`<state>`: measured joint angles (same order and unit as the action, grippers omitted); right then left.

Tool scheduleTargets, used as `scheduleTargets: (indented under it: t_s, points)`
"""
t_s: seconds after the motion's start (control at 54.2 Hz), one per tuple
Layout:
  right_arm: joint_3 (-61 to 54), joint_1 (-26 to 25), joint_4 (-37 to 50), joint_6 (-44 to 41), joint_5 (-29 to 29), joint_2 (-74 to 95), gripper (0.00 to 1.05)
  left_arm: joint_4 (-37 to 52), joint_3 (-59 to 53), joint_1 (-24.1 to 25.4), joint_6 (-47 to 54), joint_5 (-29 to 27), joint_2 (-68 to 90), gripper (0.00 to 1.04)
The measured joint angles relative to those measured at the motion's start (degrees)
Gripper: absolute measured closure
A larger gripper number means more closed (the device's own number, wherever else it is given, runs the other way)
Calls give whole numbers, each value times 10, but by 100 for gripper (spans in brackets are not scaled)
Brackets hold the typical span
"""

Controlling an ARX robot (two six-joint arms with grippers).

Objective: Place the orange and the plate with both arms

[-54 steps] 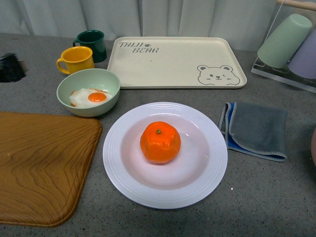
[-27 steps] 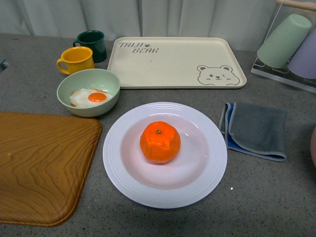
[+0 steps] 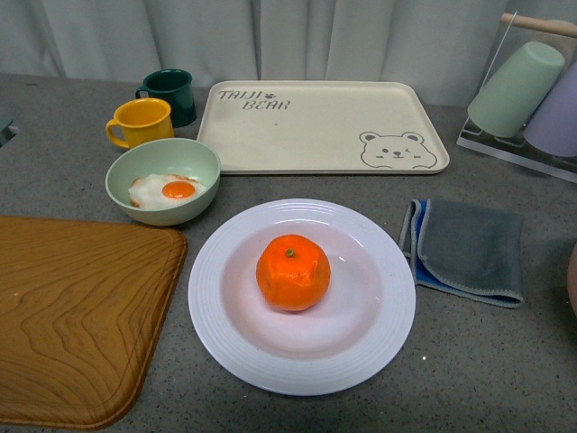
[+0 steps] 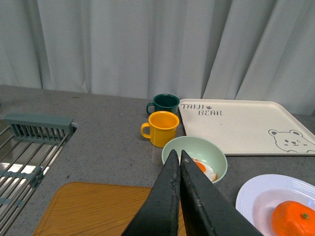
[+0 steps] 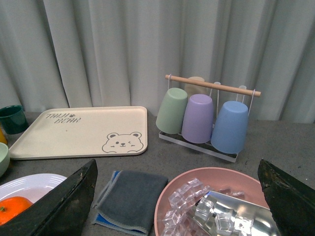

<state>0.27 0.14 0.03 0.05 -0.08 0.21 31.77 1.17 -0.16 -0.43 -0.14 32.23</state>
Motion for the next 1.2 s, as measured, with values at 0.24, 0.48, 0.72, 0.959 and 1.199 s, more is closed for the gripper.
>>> scheduleTargets:
  t_s: [0.24, 0.48, 0.72, 0.959, 1.199]
  points:
    - [0, 0, 0, 0, 0, 0, 9, -70, 0, 0, 0, 0, -75, 101]
    - [0, 0, 0, 0, 0, 0, 9, -129, 0, 0, 0, 0, -135, 101]
    - [0, 0, 0, 0, 0, 0, 9, -174, 0, 0, 0, 0, -181, 101]
    - [0, 0, 0, 0, 0, 0, 9, -211, 0, 0, 0, 0, -218, 101]
    - [0, 0, 0, 0, 0, 0, 9, -315, 0, 0, 0, 1, -319, 101]
